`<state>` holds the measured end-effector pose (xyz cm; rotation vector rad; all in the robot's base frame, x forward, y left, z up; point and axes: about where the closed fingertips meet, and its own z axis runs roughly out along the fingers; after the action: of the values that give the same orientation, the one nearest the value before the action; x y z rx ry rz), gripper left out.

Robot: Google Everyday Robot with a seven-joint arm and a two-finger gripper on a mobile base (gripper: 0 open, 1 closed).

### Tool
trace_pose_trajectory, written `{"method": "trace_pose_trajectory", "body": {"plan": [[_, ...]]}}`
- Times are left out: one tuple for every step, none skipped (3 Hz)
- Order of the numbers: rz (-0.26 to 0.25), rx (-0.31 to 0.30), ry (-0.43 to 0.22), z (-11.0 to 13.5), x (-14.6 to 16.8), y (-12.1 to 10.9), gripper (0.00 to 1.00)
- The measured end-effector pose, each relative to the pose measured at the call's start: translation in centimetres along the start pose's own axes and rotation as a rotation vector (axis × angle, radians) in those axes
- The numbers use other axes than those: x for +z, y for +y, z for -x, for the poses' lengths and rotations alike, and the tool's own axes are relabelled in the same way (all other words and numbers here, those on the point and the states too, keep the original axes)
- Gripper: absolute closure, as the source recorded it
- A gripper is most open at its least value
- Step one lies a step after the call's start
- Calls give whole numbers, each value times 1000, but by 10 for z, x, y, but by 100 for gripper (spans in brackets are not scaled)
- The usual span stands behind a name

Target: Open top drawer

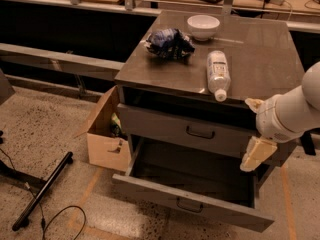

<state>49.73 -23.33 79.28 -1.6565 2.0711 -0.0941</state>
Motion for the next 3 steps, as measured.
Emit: {"method": "trace_pose_trajectory", "body": {"plan": [[15, -30, -6, -2, 28, -6, 0], [58, -45, 12, -13, 53, -5, 0], [82, -60, 23, -21, 74, -6, 0]]}}
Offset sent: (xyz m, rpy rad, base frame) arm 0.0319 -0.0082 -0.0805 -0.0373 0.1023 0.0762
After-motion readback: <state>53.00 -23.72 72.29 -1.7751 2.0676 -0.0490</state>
